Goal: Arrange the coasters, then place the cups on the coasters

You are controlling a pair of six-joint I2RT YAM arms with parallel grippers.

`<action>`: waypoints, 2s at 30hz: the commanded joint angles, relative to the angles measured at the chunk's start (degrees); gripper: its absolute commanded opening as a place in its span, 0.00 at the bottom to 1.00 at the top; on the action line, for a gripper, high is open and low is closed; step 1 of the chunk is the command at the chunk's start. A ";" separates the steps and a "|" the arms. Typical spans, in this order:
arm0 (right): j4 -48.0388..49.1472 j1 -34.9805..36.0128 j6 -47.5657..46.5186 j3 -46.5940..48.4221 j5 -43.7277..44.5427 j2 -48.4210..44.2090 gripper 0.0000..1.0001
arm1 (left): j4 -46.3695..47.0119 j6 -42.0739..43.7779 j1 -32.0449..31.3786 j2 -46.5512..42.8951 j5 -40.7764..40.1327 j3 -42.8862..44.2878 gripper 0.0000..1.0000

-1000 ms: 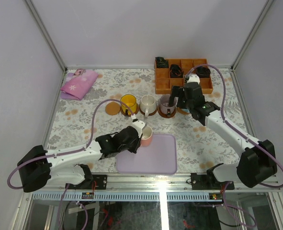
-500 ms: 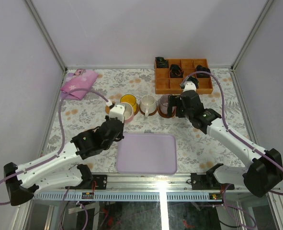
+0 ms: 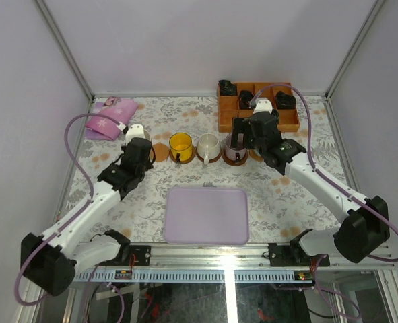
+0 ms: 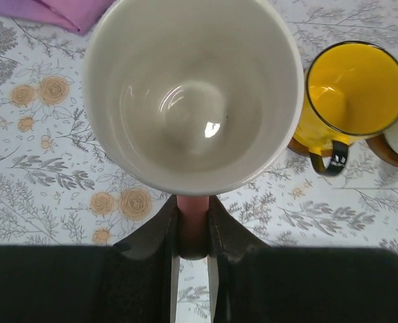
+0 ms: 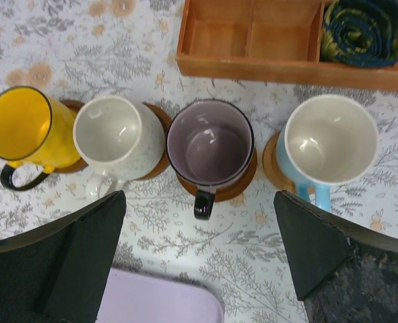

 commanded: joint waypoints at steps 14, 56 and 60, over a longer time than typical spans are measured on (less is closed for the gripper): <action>2.06 -2.19 -4.18 12.29 2.14 6.77 0.99 | 24.81 3.66 11.25 19.34 15.98 2.19 0.00; 2.28 -3.29 -1.92 11.93 -2.12 8.48 0.99 | 24.71 1.70 12.89 26.67 19.25 1.34 0.00; 2.51 -3.25 -1.73 11.78 -2.84 8.73 0.99 | 23.42 1.41 12.89 26.21 18.55 1.11 0.00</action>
